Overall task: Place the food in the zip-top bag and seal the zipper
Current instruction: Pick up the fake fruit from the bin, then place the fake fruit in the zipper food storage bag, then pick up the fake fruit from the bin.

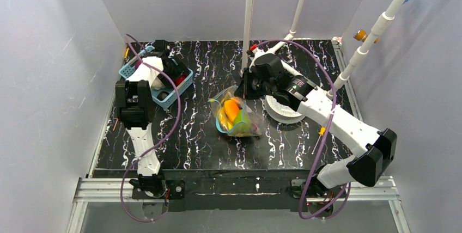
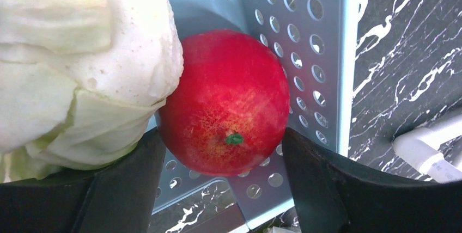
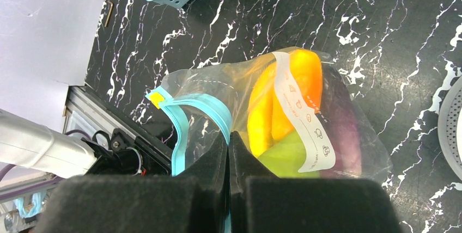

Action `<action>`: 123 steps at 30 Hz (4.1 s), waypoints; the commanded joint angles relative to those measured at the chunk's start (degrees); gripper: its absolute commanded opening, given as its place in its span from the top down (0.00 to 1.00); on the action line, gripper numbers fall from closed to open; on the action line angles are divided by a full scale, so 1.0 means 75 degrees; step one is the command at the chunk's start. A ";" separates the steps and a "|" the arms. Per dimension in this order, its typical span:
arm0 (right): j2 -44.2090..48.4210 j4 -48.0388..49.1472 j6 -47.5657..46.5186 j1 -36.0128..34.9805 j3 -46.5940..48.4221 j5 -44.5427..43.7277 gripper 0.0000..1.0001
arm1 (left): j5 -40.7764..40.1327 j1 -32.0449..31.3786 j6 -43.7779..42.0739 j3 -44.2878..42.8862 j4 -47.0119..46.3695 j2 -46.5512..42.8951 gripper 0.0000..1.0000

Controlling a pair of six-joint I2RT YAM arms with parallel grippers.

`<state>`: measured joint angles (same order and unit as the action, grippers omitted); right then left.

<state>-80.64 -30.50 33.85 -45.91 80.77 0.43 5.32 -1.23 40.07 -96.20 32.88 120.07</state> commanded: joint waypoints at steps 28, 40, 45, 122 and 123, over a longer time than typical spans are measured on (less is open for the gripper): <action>-0.0030 0.0180 -0.0031 0.0044 0.0351 0.0051 0.99 | 0.2667 0.0557 -0.1177 0.1354 0.0258 -0.4158 0.75; -0.0161 0.0217 0.0003 0.0048 0.0562 0.0243 0.99 | 0.6819 -0.0047 -0.0263 0.3855 -0.1786 -0.7100 0.75; -0.0153 0.0275 0.0033 0.0051 0.0537 0.0311 0.99 | 0.6757 -0.0824 -0.0423 0.4219 -0.1771 -0.7838 0.73; 0.0198 0.0181 0.0068 0.0063 0.0223 0.0490 0.99 | -0.2493 0.0055 -0.3677 0.0379 0.1982 -0.1434 0.31; 0.0174 0.0178 0.0063 0.0063 0.0258 0.0485 0.99 | -0.2603 0.0069 -0.3736 0.0408 0.1903 -0.1314 0.31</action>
<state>-79.61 -31.64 34.30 -45.74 81.62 2.92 -11.64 -1.04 13.56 -93.80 48.12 108.95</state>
